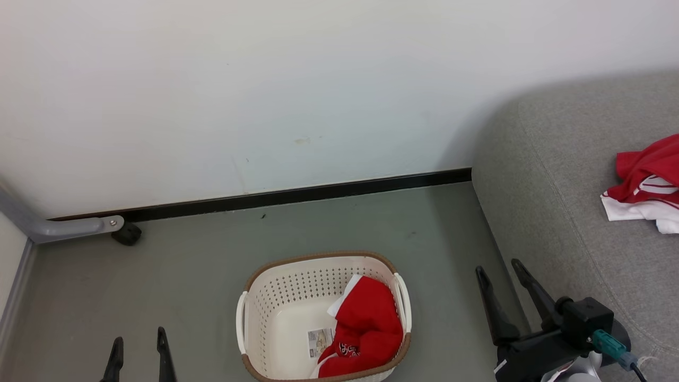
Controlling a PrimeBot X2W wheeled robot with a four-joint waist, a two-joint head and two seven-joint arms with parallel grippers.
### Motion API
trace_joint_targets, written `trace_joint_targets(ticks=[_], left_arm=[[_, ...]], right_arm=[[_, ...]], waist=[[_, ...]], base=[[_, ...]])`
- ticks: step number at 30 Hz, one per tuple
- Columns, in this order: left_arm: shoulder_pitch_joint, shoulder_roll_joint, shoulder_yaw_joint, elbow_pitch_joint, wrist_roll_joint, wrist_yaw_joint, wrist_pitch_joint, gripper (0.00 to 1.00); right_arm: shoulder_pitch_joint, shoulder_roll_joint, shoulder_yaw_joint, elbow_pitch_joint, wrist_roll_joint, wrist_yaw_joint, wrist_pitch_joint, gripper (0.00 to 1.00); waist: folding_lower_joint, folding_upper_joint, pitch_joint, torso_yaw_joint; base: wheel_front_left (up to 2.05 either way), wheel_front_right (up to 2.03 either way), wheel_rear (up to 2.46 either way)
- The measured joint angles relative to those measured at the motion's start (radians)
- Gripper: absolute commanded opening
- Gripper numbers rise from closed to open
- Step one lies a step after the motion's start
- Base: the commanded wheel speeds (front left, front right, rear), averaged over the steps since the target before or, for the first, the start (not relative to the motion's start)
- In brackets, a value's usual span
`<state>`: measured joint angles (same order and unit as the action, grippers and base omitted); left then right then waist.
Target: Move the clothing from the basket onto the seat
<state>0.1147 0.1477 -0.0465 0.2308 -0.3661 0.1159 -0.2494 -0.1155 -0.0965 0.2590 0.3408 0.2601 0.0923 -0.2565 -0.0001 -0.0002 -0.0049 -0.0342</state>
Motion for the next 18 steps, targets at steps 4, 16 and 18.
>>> trace_joint_targets(ticks=[4,16,18], left_arm=[[0.006,-0.003,0.005,-0.018,0.011,0.0,0.0,1.0],[0.04,-0.015,0.004,-0.055,0.049,0.007,0.0,1.0],[0.04,-0.015,0.005,-0.059,0.052,0.007,0.0,1.0]], right_arm=[[0.003,0.002,-0.002,-0.008,-0.001,-0.01,0.0,1.0],[0.008,0.003,-0.004,-0.022,-0.007,-0.022,0.0,1.0],[0.008,0.003,-0.005,-0.023,-0.007,-0.023,0.0,1.0]], waist=[[0.0,0.0002,-0.002,0.0],[0.0001,0.0002,0.001,0.003],[0.0001,0.0002,0.002,0.004]], base=[[0.0,0.0,0.0],[0.0,0.0,0.0],[0.0,0.0,0.0]])
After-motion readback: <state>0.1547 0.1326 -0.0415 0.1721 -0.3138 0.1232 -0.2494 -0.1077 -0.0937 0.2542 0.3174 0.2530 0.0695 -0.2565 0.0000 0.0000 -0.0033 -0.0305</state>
